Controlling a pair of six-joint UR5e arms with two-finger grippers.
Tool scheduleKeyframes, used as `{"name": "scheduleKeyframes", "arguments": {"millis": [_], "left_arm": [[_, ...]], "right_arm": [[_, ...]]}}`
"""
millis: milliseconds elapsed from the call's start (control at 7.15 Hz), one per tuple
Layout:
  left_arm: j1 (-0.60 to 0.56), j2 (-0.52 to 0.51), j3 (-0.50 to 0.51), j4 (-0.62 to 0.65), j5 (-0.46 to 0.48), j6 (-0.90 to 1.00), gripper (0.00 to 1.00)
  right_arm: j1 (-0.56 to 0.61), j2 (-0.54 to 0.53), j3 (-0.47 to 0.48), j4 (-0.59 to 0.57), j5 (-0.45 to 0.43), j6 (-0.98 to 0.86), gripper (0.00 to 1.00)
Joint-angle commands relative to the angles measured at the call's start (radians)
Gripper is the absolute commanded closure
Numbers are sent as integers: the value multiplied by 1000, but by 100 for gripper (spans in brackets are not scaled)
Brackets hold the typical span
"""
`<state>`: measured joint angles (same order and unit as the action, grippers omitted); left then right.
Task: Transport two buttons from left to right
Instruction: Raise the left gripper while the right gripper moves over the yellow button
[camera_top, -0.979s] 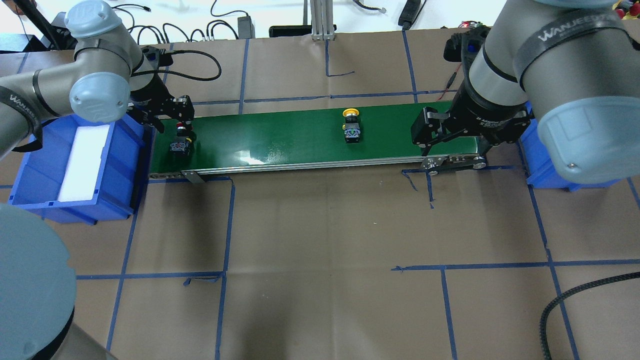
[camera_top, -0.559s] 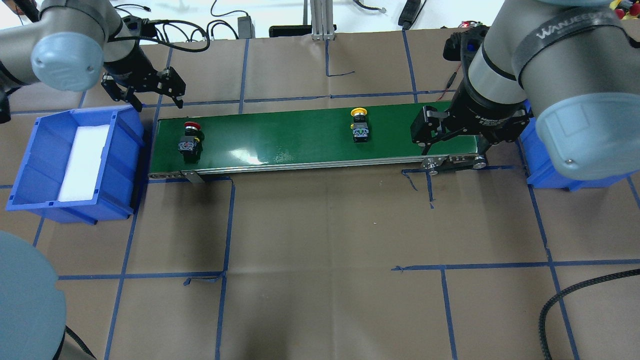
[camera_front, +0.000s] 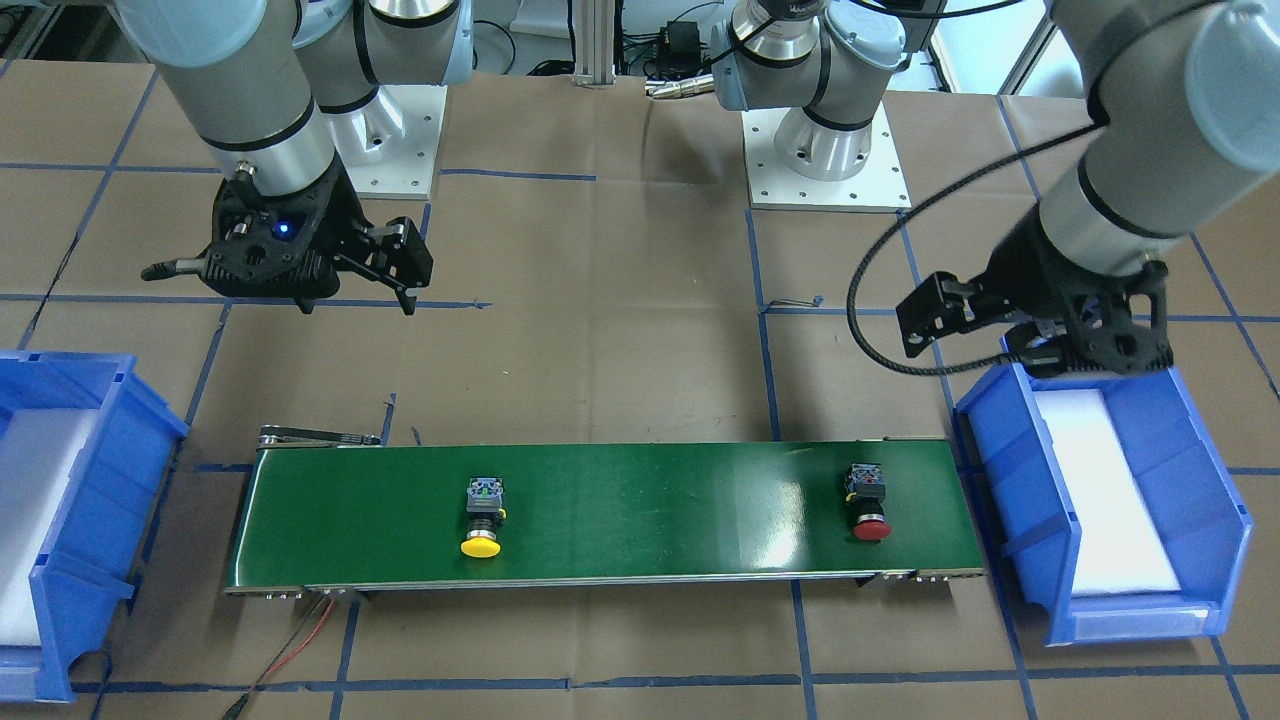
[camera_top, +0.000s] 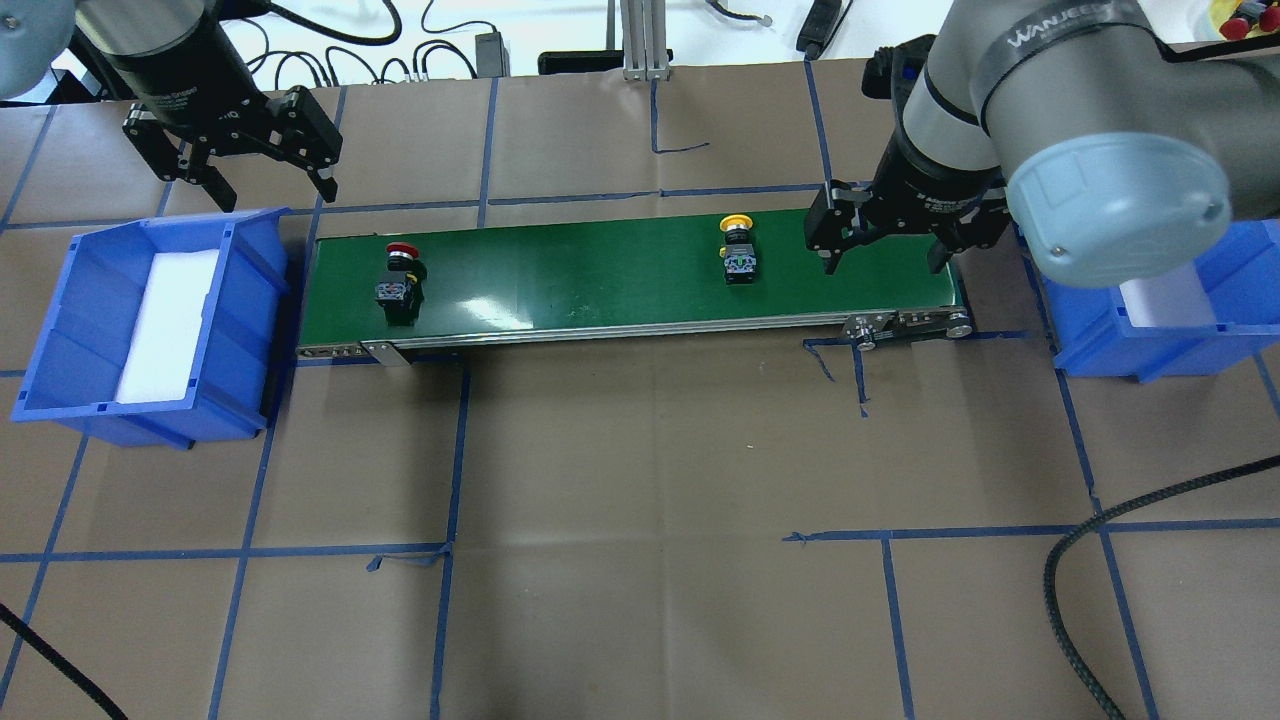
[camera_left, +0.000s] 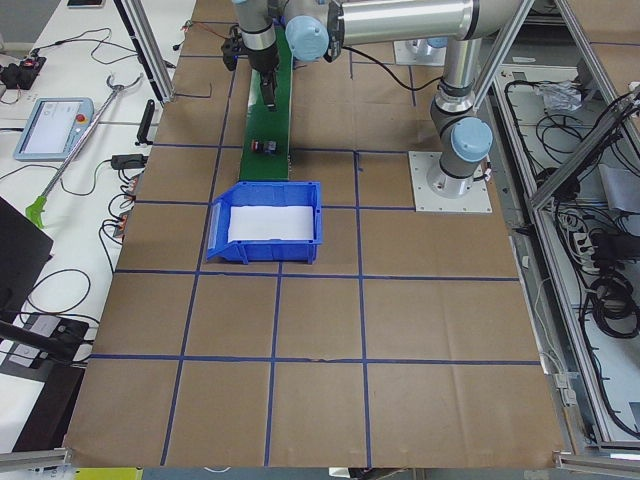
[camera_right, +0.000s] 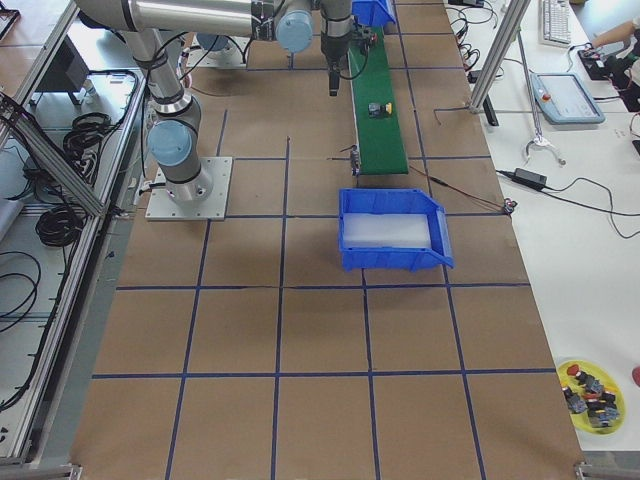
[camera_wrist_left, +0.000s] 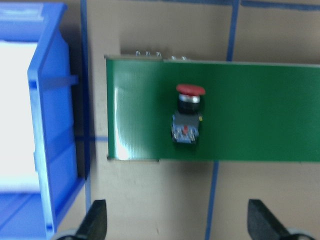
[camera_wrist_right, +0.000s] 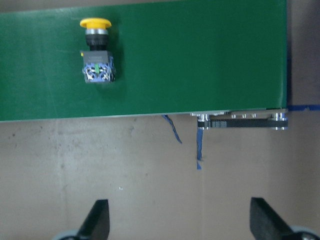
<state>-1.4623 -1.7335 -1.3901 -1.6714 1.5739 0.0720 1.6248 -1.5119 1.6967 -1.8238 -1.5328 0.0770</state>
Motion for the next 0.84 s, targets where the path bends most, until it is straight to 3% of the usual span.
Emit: {"name": "scheduleKeyframes", "arguments": {"millis": [0, 280, 699], "left_arm": [[-53, 55, -47, -14, 2, -37, 0], [-55, 112, -128, -2, 0, -34, 0], [-55, 95, -109, 45, 2, -34, 0]], "right_arm": [[1, 64, -20, -156, -3, 1, 0], [0, 151, -54, -195, 2, 3, 0], [3, 262, -83, -228, 72, 46, 0]]}}
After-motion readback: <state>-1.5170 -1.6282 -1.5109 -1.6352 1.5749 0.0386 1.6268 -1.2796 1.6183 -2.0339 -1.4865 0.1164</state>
